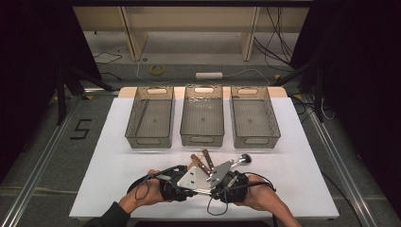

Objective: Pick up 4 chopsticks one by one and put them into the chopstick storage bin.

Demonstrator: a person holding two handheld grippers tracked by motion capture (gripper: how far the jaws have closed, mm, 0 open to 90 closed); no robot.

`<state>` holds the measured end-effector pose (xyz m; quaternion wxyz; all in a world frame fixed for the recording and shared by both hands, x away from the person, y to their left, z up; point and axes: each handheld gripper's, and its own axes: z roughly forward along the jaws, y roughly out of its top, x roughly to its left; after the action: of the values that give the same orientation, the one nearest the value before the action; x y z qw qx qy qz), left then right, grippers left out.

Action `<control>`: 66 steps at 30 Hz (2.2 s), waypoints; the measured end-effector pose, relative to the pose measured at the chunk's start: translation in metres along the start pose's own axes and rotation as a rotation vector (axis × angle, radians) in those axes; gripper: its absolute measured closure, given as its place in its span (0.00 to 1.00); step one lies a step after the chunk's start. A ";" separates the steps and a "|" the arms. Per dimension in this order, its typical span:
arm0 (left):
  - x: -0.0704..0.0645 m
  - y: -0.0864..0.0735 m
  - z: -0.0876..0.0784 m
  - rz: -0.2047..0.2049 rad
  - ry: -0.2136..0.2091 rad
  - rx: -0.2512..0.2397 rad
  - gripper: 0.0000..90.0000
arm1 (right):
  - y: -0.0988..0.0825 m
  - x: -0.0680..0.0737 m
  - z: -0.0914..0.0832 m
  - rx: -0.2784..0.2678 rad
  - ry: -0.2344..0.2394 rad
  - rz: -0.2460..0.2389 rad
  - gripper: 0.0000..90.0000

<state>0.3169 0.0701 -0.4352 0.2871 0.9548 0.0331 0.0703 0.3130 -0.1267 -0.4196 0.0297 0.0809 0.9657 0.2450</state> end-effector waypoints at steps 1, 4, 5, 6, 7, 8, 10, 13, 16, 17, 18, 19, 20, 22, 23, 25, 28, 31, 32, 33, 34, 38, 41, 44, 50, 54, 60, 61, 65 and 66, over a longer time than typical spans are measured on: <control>-0.001 0.000 0.001 0.006 -0.011 0.001 0.88 | 0.000 0.000 0.000 0.004 0.007 -0.005 0.95; -0.003 0.000 0.001 0.025 -0.047 -0.001 0.92 | -0.002 -0.001 0.000 0.001 0.014 -0.008 0.92; -0.004 0.000 0.001 0.030 -0.060 -0.006 0.94 | -0.002 -0.001 0.000 0.000 0.013 -0.002 0.90; -0.004 0.000 0.001 0.028 -0.055 -0.007 0.94 | -0.002 -0.003 -0.001 -0.003 0.013 0.016 0.89; -0.004 0.000 0.001 0.025 -0.056 -0.011 0.95 | -0.003 -0.005 -0.002 -0.012 0.024 0.039 0.88; -0.003 -0.001 0.000 0.018 -0.058 -0.013 0.95 | -0.004 -0.007 -0.003 -0.019 0.030 0.052 0.86; 0.000 -0.003 0.000 0.006 -0.047 -0.010 0.95 | -0.006 -0.009 -0.006 -0.043 0.012 0.093 0.78; 0.004 -0.006 -0.002 -0.038 -0.027 -0.023 0.95 | -0.008 -0.015 -0.012 -0.106 -0.012 0.146 0.69; 0.008 -0.009 -0.005 -0.071 0.008 -0.025 0.95 | -0.011 -0.020 -0.017 -0.180 -0.040 0.211 0.57; 0.010 -0.010 -0.006 -0.081 0.018 -0.025 0.95 | -0.013 -0.021 -0.019 -0.199 -0.054 0.223 0.56; 0.011 -0.010 -0.007 -0.092 0.032 -0.024 0.95 | -0.014 -0.022 -0.021 -0.225 -0.071 0.234 0.53; 0.013 -0.011 -0.008 -0.111 0.047 -0.026 0.95 | -0.016 -0.022 -0.023 -0.249 -0.087 0.244 0.51; 0.014 -0.012 -0.009 -0.130 0.061 -0.027 0.95 | -0.018 -0.022 -0.026 -0.272 -0.099 0.257 0.50; 0.018 -0.014 -0.012 -0.166 0.090 -0.039 0.95 | -0.023 -0.023 -0.031 -0.323 -0.131 0.281 0.47; 0.019 -0.014 -0.013 -0.175 0.099 -0.043 0.95 | -0.027 -0.024 -0.033 -0.345 -0.153 0.298 0.47; 0.022 -0.016 -0.016 -0.207 0.124 -0.052 0.95 | -0.035 -0.026 -0.035 -0.373 -0.164 0.328 0.46; 0.026 -0.020 -0.021 -0.248 0.164 -0.070 0.95 | -0.046 -0.028 -0.036 -0.404 -0.182 0.364 0.44; 0.031 -0.024 -0.026 -0.301 0.200 -0.096 0.95 | -0.057 -0.028 -0.035 -0.416 -0.192 0.402 0.43; 0.033 -0.025 -0.028 -0.315 0.205 -0.103 0.95 | -0.062 -0.028 -0.035 -0.425 -0.199 0.418 0.43; 0.034 -0.026 -0.030 -0.320 0.210 -0.105 0.95 | -0.065 -0.029 -0.035 -0.435 -0.200 0.430 0.43; 0.035 -0.028 -0.032 -0.336 0.224 -0.118 0.95 | -0.068 -0.029 -0.035 -0.444 -0.200 0.440 0.43; 0.040 -0.032 -0.037 -0.382 0.259 -0.144 0.95 | -0.080 -0.028 -0.037 -0.474 -0.234 0.490 0.42; 0.044 -0.036 -0.043 -0.420 0.287 -0.172 0.95 | -0.087 -0.027 -0.038 -0.488 -0.237 0.514 0.41; 0.049 -0.040 -0.048 -0.447 0.309 -0.186 0.95 | -0.091 -0.026 -0.037 -0.480 -0.237 0.526 0.41; 0.057 -0.049 -0.058 -0.491 0.346 -0.205 0.95 | -0.092 -0.023 -0.031 -0.470 -0.230 0.533 0.40; 0.065 -0.054 -0.063 -0.520 0.371 -0.215 0.95 | -0.092 -0.020 -0.030 -0.467 -0.233 0.539 0.38; 0.082 -0.063 -0.073 -0.580 0.423 -0.239 0.95 | -0.093 -0.016 -0.031 -0.472 -0.237 0.542 0.37; 0.085 -0.064 -0.075 -0.588 0.431 -0.239 0.95 | -0.093 -0.016 -0.031 -0.472 -0.234 0.542 0.37; 0.103 -0.074 -0.081 -0.649 0.469 -0.244 0.95 | -0.092 -0.014 -0.027 -0.452 -0.223 0.535 0.37; 0.106 -0.076 -0.082 -0.661 0.475 -0.246 0.95 | -0.091 -0.013 -0.026 -0.444 -0.222 0.526 0.37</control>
<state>0.4071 0.1889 -0.3978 0.3902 0.8088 0.3940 0.1957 0.3108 -0.2199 -0.4403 0.0872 0.3441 0.8259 0.4380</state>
